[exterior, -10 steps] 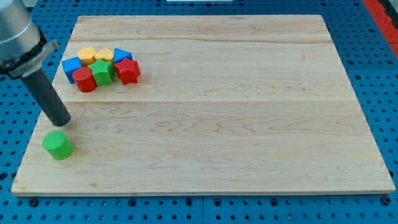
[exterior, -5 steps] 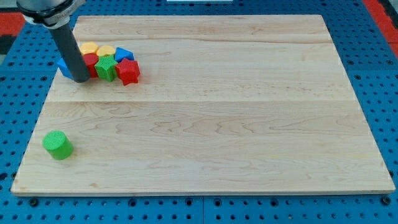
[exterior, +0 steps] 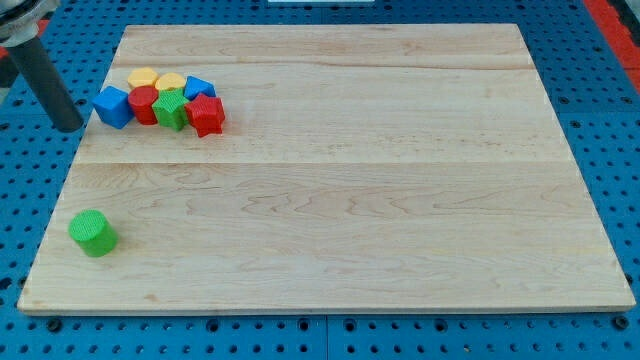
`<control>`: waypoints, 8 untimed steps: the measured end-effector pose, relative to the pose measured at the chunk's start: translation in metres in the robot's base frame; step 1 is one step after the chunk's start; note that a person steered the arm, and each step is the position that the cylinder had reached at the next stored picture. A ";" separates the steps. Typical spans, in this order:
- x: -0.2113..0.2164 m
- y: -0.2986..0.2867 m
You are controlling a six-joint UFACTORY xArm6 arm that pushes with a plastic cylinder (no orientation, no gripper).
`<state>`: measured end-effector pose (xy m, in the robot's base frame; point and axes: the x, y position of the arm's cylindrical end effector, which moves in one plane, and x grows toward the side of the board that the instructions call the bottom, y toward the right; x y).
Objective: Make a diagonal line out of red blocks green star and the blue cube
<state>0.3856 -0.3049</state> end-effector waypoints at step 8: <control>-0.041 0.000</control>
<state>0.3442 -0.3050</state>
